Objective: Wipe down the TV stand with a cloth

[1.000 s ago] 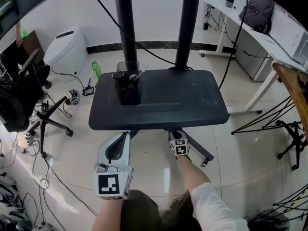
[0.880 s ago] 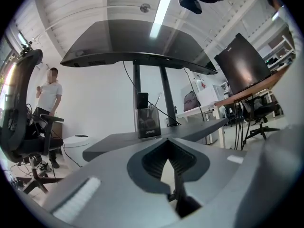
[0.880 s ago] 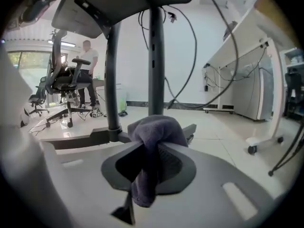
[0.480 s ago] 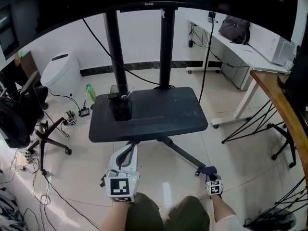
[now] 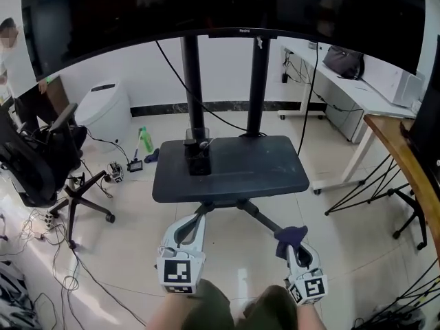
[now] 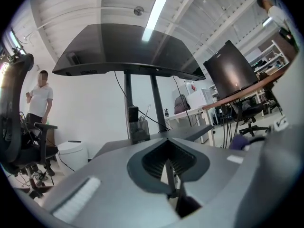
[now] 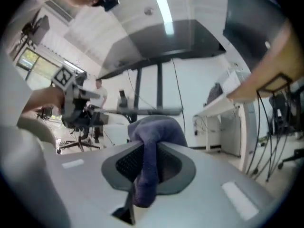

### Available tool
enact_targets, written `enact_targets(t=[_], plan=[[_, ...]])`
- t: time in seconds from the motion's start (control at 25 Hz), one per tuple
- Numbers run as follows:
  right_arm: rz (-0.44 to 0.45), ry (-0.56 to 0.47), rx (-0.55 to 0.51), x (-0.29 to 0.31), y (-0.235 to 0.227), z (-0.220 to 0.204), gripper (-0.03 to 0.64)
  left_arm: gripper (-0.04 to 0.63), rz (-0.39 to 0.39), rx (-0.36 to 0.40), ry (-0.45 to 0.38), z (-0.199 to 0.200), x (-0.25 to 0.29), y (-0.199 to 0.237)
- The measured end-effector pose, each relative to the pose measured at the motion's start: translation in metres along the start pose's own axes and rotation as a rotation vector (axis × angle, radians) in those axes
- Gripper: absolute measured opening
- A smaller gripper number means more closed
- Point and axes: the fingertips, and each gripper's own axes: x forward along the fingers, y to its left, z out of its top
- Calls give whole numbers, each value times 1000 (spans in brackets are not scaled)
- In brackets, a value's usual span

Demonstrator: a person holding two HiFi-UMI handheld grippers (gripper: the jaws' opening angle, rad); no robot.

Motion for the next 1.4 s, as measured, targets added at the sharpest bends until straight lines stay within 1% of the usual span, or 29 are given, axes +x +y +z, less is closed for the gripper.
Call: enact_targets(t=[0.04, 0.08, 0.12, 0.16, 0.2, 0.28, 0.32, 0.36, 0.44, 0.48, 0.6, 0.64, 0.68, 0.72, 0.76, 0.8, 0.84, 0.88, 0.92, 0.96, 1.0, 1.04, 1.12, 1.16, 1.24, 1.28, 1.36, 1.4], plan=[[27, -80, -26, 3, 20, 55, 52, 35, 0, -24, 52, 1, -3, 8], [49, -127, -58, 10, 32, 96, 51, 35, 7, -38, 95, 2, -2, 21], [60, -133, -92, 21, 35, 122, 51, 35, 19, -38, 115, 7, 4, 36], [60, -122, -118, 33, 32, 140, 52, 35, 34, -29, 119, 19, 13, 52], [49, -133, -122, 48, 27, 164, 52, 35, 48, -17, 115, 38, 21, 67], [26, -196, -80, 82, 19, 223, 52, 35, 56, 8, 119, 90, 36, 89], [26, -197, -56, 97, 17, 246, 52, 35, 51, 15, 134, 117, 44, 96], [36, -168, -42, 109, 15, 262, 52, 35, 44, 21, 153, 142, 51, 102], [65, -58, -64, 130, 10, 286, 52, 35, 39, 41, 188, 190, 67, 111], [64, -37, -71, 141, 8, 309, 52, 35, 41, 54, 200, 214, 75, 116], [16, -120, -2, 167, 6, 414, 54, 35, 52, 65, 239, 284, 81, 133], [10, -128, 6, 169, 6, 447, 54, 35, 54, 53, 243, 310, 80, 138], [9, -125, 11, 170, 6, 479, 54, 35, 51, 37, 220, 341, 79, 141], [13, -119, 12, 170, 7, 513, 54, 35, 43, 24, 158, 377, 79, 145], [20, -112, 10, 168, 7, 548, 54, 35, 34, 17, 77, 419, 78, 147], [27, -104, 4, 164, 7, 586, 53, 35, 24, 12, 27, 460, 75, 148], [32, -96, -1, 159, 8, 624, 54, 35, 16, 7, 39, 496, 67, 147], [33, -87, -2, 150, 8, 662, 54, 35, 9, -1, 106, 529, 54, 145], [30, -76, -1, 139, 8, 699, 54, 35, -1, -12, 194, 560, 38, 140], [26, -63, 0, 127, 6, 735, 52, 35, -8, -24, 254, 593, 24, 134], [25, -50, 2, 116, 4, 769, 54, 35, -6, -29, 268, 630, 13, 129], [30, -36, 10, 105, 2, 802, 54, 35, 3, -26, 242, 669, 4, 126], [50, -5, 26, 80, 3, 860, 54, 35, 30, -4, 123, 748, -13, 119], [56, 11, 22, 66, 4, 885, 54, 35, 34, -2, 91, 780, -23, 113], [54, 25, 12, 41, 5, 930, 54, 35, 31, -6, 74, 829, -46, 98], [47, 19, 12, 29, 5, 950, 54, 35, 32, -6, 95, 846, -57, 91], [33, -6, 12, 8, 5, 981, 54, 35, 29, -15, 192, 863, -79, 75], [30, -18, 15, -2, 7, 992, 54, 35, 27, -20, 208, 870, -88, 67]])
